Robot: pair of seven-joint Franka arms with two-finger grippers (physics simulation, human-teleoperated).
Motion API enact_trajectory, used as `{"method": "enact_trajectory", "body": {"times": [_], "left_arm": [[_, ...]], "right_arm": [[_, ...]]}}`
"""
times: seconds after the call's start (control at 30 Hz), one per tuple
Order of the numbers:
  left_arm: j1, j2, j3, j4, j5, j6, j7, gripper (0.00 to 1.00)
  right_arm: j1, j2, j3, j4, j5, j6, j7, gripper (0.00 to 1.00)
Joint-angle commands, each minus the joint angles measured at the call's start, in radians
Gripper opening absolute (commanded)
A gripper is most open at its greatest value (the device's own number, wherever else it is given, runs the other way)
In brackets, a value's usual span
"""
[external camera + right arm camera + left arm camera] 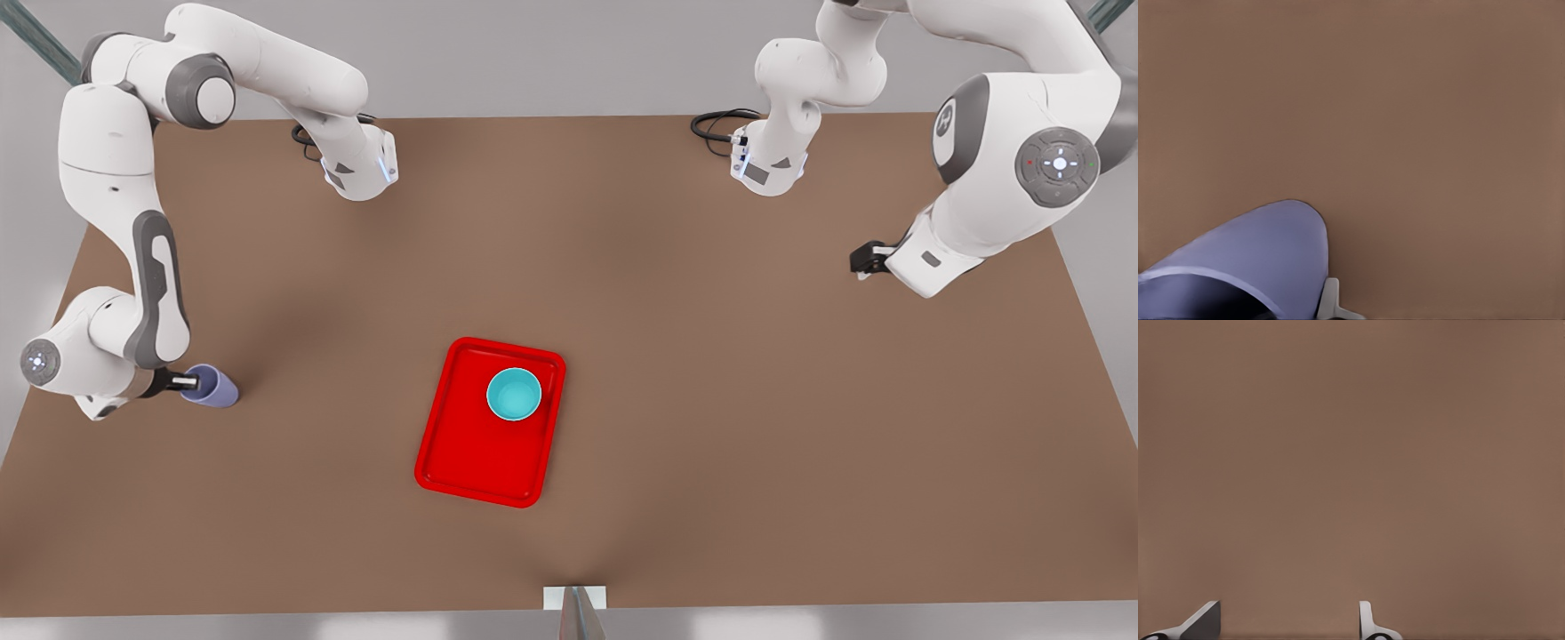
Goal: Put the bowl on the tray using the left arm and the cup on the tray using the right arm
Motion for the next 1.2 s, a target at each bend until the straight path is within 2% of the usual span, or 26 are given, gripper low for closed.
{"method": "enact_trajectory", "body": {"times": [0.0, 0.13, 0.33, 0.63, 0.73, 1.0, 1.03, 1.1, 1.13, 1.17], "left_arm": [[-0.001, 0.0, 0.0, -0.001, 0.0, -0.003, 0.0, 1.0], [-0.001, 0.0, 0.0, -0.001, 0.0, -0.005, 0.0, 1.0], [-0.001, 0.001, 0.0, -0.002, 0.0, -0.006, -0.006, 1.0], [-0.003, 0.009, 0.0, -0.002, 0.0, -0.011, -0.011, 1.0], [-0.003, 0.009, 0.0, -0.002, 0.0, -0.011, -0.011, 1.0], [-0.003, 0.011, 0.0, -0.002, 0.0, -0.012, -0.011, 1.0], [-0.003, 0.015, 0.0, -0.002, 0.0, -0.012, -0.011, 1.0], [-0.003, 0.017, 0.0, -0.002, 0.0, -0.012, -0.011, 1.0], [-0.003, 0.017, 0.0, -0.002, 0.0, -0.012, -0.011, 1.0], [-0.003, 0.018, 0.0, -0.002, 0.0, -0.012, -0.012, 1.0]], "right_arm": [[0.002, -0.002, 0.002, 0.001, -0.004, 0.0, 0.003, 0.21], [0.007, -0.022, 0.041, 0.045, -0.004, -0.018, 0.0, 0.21], [0.122, -0.027, 0.104, 0.088, 0.047, -0.026, 0.108, 0.21], [0.421, -0.019, 0.104, 0.1, 0.093, 0.017, 0.411, 0.21], [0.52, -0.007, 0.104, 0.102, 0.128, 0.086, 0.542, 0.21], [0.66, 0.128, 0.104, 0.186, 0.128, 0.183, 0.754, 0.21], [0.66, 0.148, 0.104, 0.186, 0.127, 0.215, 0.754, 0.47], [0.66, 0.159, 0.104, 0.186, 0.125, 0.219, 0.752, 0.48], [0.662, 0.159, 0.104, 0.186, 0.125, 0.219, 0.754, 0.55], [0.668, 0.159, 0.104, 0.196, 0.127, 0.219, 0.754, 1.0]]}}
